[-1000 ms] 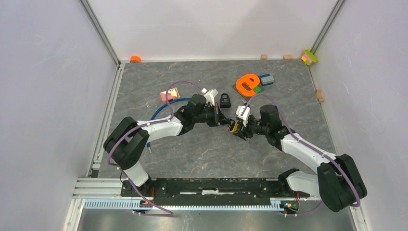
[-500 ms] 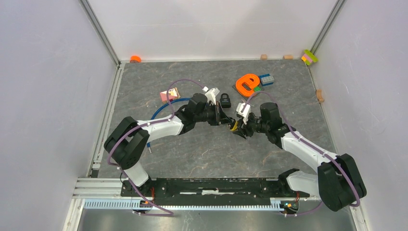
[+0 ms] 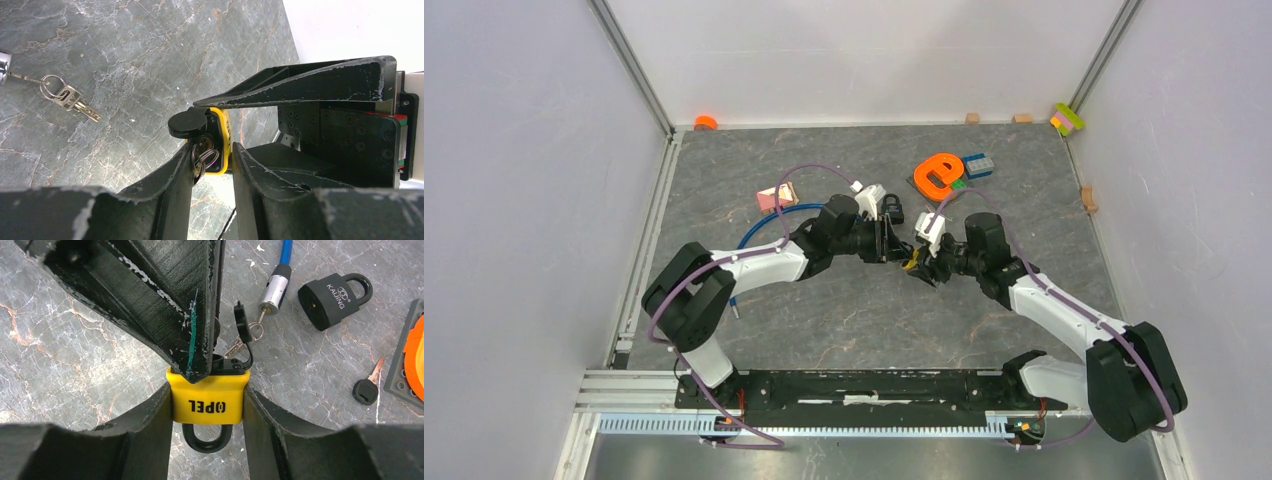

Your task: Unlock with the key

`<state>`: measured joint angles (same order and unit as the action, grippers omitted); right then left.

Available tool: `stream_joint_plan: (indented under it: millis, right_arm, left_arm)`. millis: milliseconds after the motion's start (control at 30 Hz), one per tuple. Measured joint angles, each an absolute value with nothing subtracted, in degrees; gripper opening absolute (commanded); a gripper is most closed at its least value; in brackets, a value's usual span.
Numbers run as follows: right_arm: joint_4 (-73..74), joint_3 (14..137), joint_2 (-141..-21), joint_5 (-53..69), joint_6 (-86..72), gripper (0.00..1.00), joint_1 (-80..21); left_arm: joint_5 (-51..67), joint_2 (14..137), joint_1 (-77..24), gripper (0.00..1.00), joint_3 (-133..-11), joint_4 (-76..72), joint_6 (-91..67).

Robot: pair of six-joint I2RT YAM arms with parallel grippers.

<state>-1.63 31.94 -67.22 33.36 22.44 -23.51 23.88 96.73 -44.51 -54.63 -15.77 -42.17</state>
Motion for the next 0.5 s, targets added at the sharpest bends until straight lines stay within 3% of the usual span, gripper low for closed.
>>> stream_joint_plan:
  millis: [500]
  right_arm:
    - [-3.97, 31.79, -64.14, 36.36, 25.82, 0.00, -22.28]
  left_arm:
    - [26.44, 95.09, -43.77, 0.56, -54.74, -13.87, -41.04]
